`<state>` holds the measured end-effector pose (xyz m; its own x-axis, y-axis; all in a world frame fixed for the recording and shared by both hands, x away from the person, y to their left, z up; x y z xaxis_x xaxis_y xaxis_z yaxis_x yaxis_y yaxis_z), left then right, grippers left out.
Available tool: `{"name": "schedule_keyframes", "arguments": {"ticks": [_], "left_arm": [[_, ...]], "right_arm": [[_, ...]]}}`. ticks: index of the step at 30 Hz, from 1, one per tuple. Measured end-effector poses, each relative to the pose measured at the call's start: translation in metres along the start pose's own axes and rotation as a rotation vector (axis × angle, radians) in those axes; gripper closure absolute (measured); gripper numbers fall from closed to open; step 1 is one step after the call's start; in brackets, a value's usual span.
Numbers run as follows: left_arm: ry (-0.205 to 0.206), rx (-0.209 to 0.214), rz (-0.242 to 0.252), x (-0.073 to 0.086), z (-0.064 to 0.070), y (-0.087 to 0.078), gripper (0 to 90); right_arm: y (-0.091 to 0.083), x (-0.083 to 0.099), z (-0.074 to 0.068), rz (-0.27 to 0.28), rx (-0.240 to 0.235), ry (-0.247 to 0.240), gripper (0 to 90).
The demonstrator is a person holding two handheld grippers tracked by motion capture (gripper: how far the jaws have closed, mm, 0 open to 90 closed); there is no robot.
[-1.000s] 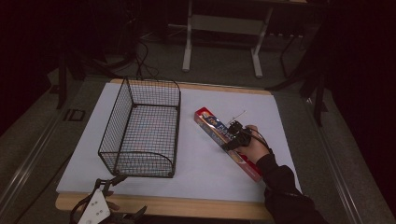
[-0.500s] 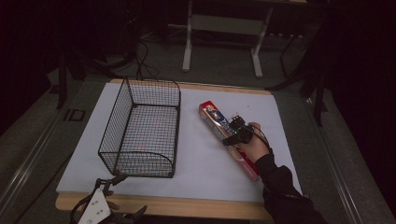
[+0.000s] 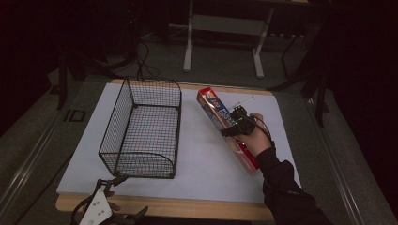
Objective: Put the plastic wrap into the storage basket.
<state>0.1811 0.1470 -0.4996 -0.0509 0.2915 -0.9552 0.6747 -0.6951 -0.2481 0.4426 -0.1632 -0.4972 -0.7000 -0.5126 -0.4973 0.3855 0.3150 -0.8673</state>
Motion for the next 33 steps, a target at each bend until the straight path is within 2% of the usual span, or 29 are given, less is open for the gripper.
{"name": "schedule_keyframes", "arguments": {"ticks": [2, 6, 10, 11, 14, 15, 17, 24, 29, 30, 33], "left_arm": [[-0.001, -0.002, 0.004, 0.0, 0.0, 0.0, 0.2], [-0.004, 0.0, 0.007, -0.001, -0.001, 0.001, 0.2], [0.005, 0.003, 0.003, -0.001, 0.0, 0.002, 0.2], [0.009, 0.001, 0.001, -0.001, 0.0, 0.002, 0.2], [0.008, 0.003, 0.004, -0.001, 0.0, 0.002, 0.2], [0.008, 0.003, 0.004, -0.001, 0.0, 0.002, 0.2], [0.009, 0.005, 0.004, -0.001, 0.0, 0.002, 0.2], [0.01, 0.008, 0.005, -0.001, 0.0, 0.003, 0.2], [0.013, 0.01, 0.004, -0.001, 0.0, 0.003, 0.2], [0.013, 0.01, 0.004, -0.001, 0.0, 0.003, 0.2], [0.011, 0.011, 0.007, -0.002, 0.0, 0.002, 0.2]], "right_arm": [[-0.003, -0.004, -0.002, 0.008, 0.003, 0.002, 39.4], [-0.019, -0.023, -0.011, 0.031, 0.039, -0.004, 39.4], [-0.028, -0.035, -0.017, 0.052, 0.044, 0.009, 39.3], [-0.035, -0.042, -0.022, 0.066, 0.047, 0.016, 39.3], [-0.043, -0.054, -0.031, 0.086, 0.087, -0.009, 39.4], [-0.043, -0.054, -0.031, 0.086, 0.087, -0.009, 39.4], [-0.049, -0.066, -0.04, 0.104, 0.088, -0.013, 39.3], [-0.056, -0.089, -0.055, 0.141, 0.09, -0.006, 39.4], [-0.058, -0.111, -0.069, 0.175, 0.077, 0.035, 39.4], [-0.058, -0.111, -0.069, 0.175, 0.077, 0.035, 39.4], [-0.055, -0.123, -0.081, 0.187, 0.075, 0.026, 39.4]]}}
Point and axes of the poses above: each handheld gripper's, and its own axes: y roughly forward along the jaws, x roughly out of its underside, z roughly to its right, the point moved 7 cm from there along y, roughly forward along the jaws, and after that the axes turned 1 degree about -z, right-handed, at the moved point
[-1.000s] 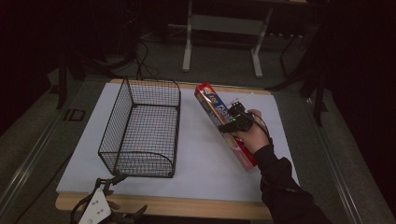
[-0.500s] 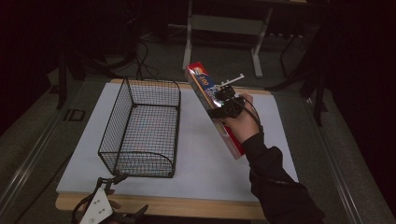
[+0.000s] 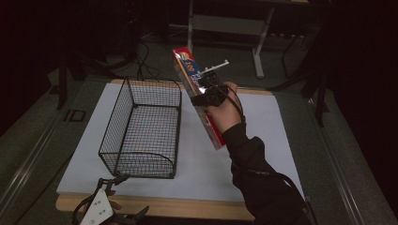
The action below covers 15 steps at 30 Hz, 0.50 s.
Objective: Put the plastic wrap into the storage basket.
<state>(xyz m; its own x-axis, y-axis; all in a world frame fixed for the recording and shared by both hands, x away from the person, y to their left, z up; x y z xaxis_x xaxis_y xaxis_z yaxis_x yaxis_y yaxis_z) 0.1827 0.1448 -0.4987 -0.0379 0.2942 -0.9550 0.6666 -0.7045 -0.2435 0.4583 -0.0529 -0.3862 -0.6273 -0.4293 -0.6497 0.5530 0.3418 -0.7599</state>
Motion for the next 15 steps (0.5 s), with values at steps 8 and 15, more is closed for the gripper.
{"name": "schedule_keyframes", "arguments": {"ticks": [8, 15], "left_arm": [[0.005, -0.001, 0.002, 0.0, 0.001, 0.0, 0.2], [0.01, -0.005, 0.0, 0.0, 0.0, 0.0, 0.2]], "right_arm": [[0.004, -0.016, -0.022, 0.02, -0.015, 0.0, 39.3], [0.003, -0.03, -0.044, 0.047, -0.038, -0.012, 39.4]]}}
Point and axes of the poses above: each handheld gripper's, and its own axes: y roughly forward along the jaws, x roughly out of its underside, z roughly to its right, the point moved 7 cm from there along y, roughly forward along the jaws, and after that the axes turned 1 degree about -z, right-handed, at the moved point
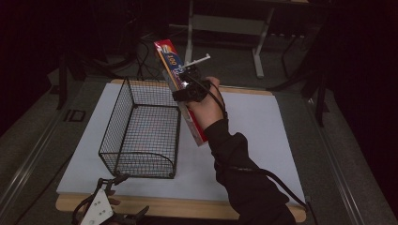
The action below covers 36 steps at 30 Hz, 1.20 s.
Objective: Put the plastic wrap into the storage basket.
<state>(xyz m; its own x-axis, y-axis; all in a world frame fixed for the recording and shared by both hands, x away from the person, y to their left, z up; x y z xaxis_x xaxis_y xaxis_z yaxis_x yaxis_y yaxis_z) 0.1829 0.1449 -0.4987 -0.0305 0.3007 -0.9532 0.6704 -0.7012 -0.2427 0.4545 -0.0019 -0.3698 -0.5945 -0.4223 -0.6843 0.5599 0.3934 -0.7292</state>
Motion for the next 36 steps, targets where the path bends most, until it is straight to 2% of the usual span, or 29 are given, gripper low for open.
{"name": "schedule_keyframes", "arguments": {"ticks": [4, 5, 6, 7, 10, 11, 13, 18, 19, 20, 21, 23, 26, 29, 36], "left_arm": [[0.014, -0.001, -0.003, 0.0, 0.001, 0.001, 0.2], [0.017, -0.001, -0.003, 0.0, 0.001, 0.001, 0.2], [0.022, -0.001, -0.005, 0.0, 0.002, 0.001, 0.2], [0.022, -0.001, -0.005, 0.0, 0.002, 0.001, 0.2], [0.03, 0.001, -0.005, 0.0, 0.002, 0.001, 0.2], [0.03, 0.001, -0.005, 0.0, 0.002, 0.001, 0.2], [0.031, 0.002, -0.004, 0.0, 0.002, 0.001, 0.2], [0.028, 0.006, 0.002, 0.0, 0.002, 0.0, 0.2], [0.027, 0.008, 0.004, 0.0, 0.002, -0.001, 0.2], [0.027, 0.009, 0.005, 0.0, 0.002, -0.001, 0.2], [0.026, 0.01, 0.006, 0.0, 0.002, -0.001, 0.2], [0.026, 0.012, 0.005, 0.0, 0.002, -0.001, 0.2], [0.026, 0.015, 0.007, -0.001, 0.002, -0.001, 0.2], [0.028, 0.016, 0.006, -0.001, 0.002, -0.001, 0.2], [0.025, 0.019, 0.007, 0.0, 0.002, -0.001, 0.2]], "right_arm": [[0.004, -0.012, -0.017, 0.02, 0.001, 0.003, 39.4], [0.004, -0.012, -0.017, 0.02, 0.001, 0.003, 39.4], [0.007, -0.017, -0.023, 0.026, 0.002, 0.006, 39.4], [0.007, -0.017, -0.023, 0.026, 0.002, 0.006, 39.4], [0.016, -0.024, -0.037, 0.037, -0.011, 0.032, 39.3], [0.016, -0.024, -0.037, 0.037, -0.011, 0.032, 39.3], [0.024, -0.028, -0.047, 0.047, -0.016, 0.04, 39.3], [0.034, -0.031, -0.061, 0.064, -0.017, 0.051, 39.3], [0.04, -0.029, -0.068, 0.059, -0.037, 0.052, 39.3], [0.04, -0.029, -0.068, 0.059, -0.037, 0.052, 39.3], [0.048, -0.026, -0.074, 0.048, -0.047, 0.041, 39.3], [0.056, -0.023, -0.078, 0.036, -0.04, 0.044, 39.3], [0.064, -0.021, -0.082, 0.032, -0.059, 0.063, 39.3], [0.08, -0.015, -0.092, 0.03, -0.059, 0.064, 39.3], [0.103, -0.002, -0.098, -0.001, -0.059, 0.073, 39.3]]}}
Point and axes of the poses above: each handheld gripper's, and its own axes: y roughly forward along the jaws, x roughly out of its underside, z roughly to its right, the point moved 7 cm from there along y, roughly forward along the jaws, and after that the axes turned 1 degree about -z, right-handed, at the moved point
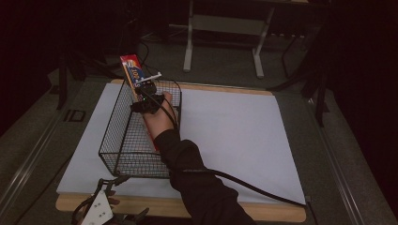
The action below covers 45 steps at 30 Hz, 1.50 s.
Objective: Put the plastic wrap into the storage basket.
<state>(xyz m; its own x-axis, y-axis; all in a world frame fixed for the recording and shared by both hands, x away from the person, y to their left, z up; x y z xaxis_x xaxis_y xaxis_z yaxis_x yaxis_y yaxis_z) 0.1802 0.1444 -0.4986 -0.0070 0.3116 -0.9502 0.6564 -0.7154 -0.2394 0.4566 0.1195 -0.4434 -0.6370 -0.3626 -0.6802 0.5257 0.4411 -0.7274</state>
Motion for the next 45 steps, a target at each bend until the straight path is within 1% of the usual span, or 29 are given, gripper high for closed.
{"name": "schedule_keyframes", "arguments": {"ticks": [4, 8, 12, 17, 19, 20, 21, 22, 23, 24, 26, 27, 28, 29, 31, 36, 38, 39, 41, 43, 45], "left_arm": [[0.0, 0.003, -0.001, 0.0, 0.0, 0.0, 0.2], [-0.001, 0.005, -0.001, 0.0, 0.0, 0.0, 0.2], [-0.001, 0.005, -0.002, 0.0, 0.0, 0.0, 0.2], [0.005, 0.006, -0.008, 0.0, 0.001, 0.001, 0.2], [0.005, 0.006, -0.006, 0.0, 0.001, 0.001, 0.2], [0.004, 0.005, -0.007, 0.0, 0.001, 0.001, 0.2], [0.004, 0.005, -0.007, 0.0, 0.001, 0.001, 0.2], [0.004, 0.005, -0.007, 0.0, 0.001, 0.001, 0.2], [0.002, 0.005, -0.005, 0.0, 0.001, 0.001, 0.2], [0.004, 0.006, -0.006, 0.0, 0.001, 0.001, 0.2], [0.004, 0.006, -0.006, 0.0, 0.001, 0.001, 0.2], [0.005, 0.007, -0.008, 0.0, 0.001, 0.002, 0.2], [0.005, 0.007, -0.008, 0.0, 0.001, 0.002, 0.2], [0.004, 0.008, -0.009, 0.001, 0.001, 0.002, 0.2], [0.004, 0.008, -0.009, 0.0, 0.001, 0.002, 0.2], [0.004, 0.009, -0.01, 0.0, 0.001, 0.003, 0.2], [0.003, 0.01, -0.01, 0.0, 0.001, 0.003, 0.2], [0.003, 0.01, -0.011, 0.001, 0.001, 0.003, 0.2], [0.003, 0.011, -0.012, 0.001, 0.001, 0.003, 0.2], [0.004, 0.011, -0.012, 0.001, 0.001, 0.003, 0.2], [0.003, 0.012, -0.012, 0.001, 0.001, 0.003, 0.2]], "right_arm": [[0.012, 0.007, 0.001, -0.024, 0.001, 0.002, 39.3], [0.015, 0.01, 0.001, -0.034, -0.002, 0.003, 39.3], [0.017, 0.017, -0.001, -0.038, 0.01, -0.031, 39.2], [0.017, 0.023, -0.001, -0.046, -0.007, -0.022, 39.0], [0.017, 0.025, 0.0, -0.058, -0.026, -0.015, 38.9], [0.018, 0.027, 0.0, -0.071, -0.025, -0.014, 38.8], [0.018, 0.027, 0.0, -0.071, -0.025, -0.014, 38.8], [0.02, 0.032, 0.0, -0.094, -0.02, -0.02, 38.7], [0.021, 0.034, 0.001, -0.108, -0.022, -0.021, 38.7], [0.024, 0.039, 0.003, -0.135, -0.023, -0.021, 38.9], [0.024, 0.041, 0.004, -0.143, -0.028, -0.019, 38.9], [0.025, 0.045, 0.005, -0.151, -0.045, -0.005, 38.8], [0.025, 0.045, 0.005, -0.151, -0.045, -0.005, 38.8], [0.025, 0.049, 0.006, -0.161, -0.04, -0.01, 38.8], [0.026, 0.05, 0.006, -0.162, -0.042, -0.009, 38.8], [0.026, 0.057, 0.005, -0.178, -0.069, 0.006, 38.6], [0.027, 0.059, 0.005, -0.178, -0.068, -0.002, 38.4], [0.026, 0.061, 0.006, -0.167, -0.076, -0.005, 38.2], [0.027, 0.06, 0.005, -0.171, -0.069, -0.016, 37.7], [0.027, 0.06, 0.005, -0.177, -0.076, -0.024, 37.1], [0.027, 0.06, 0.006, -0.173, -0.074, -0.023, 36.5]]}}
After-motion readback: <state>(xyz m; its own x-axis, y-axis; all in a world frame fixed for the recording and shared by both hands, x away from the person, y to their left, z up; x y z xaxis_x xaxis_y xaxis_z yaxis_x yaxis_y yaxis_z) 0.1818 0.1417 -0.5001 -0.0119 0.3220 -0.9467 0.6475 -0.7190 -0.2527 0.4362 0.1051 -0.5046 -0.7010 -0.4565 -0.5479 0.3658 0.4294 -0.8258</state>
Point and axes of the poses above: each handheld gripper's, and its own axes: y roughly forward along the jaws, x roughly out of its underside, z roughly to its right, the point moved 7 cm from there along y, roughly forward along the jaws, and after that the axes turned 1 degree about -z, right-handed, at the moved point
